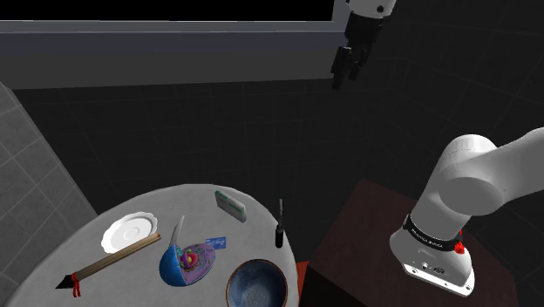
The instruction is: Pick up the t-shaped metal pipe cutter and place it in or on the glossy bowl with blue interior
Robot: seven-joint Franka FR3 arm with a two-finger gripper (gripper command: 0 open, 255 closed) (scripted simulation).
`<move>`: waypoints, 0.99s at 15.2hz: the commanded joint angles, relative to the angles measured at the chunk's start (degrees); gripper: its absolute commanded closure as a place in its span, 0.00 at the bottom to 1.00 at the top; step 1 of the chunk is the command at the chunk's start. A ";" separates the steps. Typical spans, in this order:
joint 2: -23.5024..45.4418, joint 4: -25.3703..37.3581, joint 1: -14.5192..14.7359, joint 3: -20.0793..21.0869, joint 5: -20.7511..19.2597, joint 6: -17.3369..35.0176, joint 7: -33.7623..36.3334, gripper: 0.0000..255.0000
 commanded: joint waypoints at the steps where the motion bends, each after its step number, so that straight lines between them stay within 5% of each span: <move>1: 0.00 0.00 0.00 0.00 0.00 0.00 0.00 0.00; 9: -10.21 -18.67 -0.52 11.74 3.92 12.76 17.62 0.00; 15: -11.32 -27.80 -0.07 23.98 8.53 22.97 32.66 0.00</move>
